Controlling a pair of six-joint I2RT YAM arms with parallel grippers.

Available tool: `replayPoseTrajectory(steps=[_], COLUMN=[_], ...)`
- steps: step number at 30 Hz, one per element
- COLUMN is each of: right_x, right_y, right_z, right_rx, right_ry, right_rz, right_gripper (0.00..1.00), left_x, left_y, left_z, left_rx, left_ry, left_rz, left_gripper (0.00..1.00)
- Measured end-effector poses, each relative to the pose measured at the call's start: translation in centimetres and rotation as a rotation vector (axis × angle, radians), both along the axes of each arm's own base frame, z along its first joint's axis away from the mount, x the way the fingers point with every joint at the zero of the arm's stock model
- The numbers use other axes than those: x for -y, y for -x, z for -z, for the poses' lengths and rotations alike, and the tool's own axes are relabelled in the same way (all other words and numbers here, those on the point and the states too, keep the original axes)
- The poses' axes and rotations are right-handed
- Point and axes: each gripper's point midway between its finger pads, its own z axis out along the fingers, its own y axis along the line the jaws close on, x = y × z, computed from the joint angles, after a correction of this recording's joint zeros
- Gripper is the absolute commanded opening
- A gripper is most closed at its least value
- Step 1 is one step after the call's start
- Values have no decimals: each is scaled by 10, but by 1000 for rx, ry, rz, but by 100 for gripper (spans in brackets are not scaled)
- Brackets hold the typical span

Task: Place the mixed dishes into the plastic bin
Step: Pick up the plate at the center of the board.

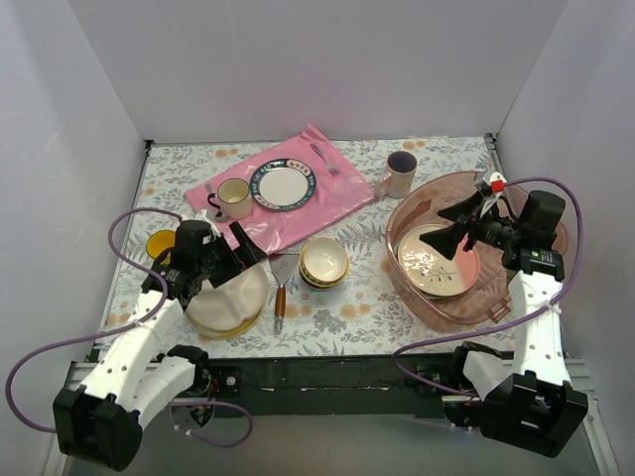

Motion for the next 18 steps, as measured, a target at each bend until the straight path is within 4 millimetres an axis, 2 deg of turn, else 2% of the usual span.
replayPoseTrajectory(steps=[7,10,11,15,18], right_x=[-2,-2,-2,-2,-2], right_y=[3,3,3,3,3], right_z=[6,7,7,9,10], right_rx=[-4,-7,-5,-3,-4], right_ry=[-9,-11,-10,-9,-10], right_rz=[-9,-9,-9,-9,-9], right_gripper=[98,98,98,98,98], left_x=[12,24,28,21,13], left_y=[-2,-1,0,-1,-4], left_z=[23,34,39,59,69], left_rx=[-103,-135,-151,-212,-244], left_ry=[-162,-246,-276,-373,-435], left_rz=[26,59,69,43,7], left_gripper=[98,95,91,81,79])
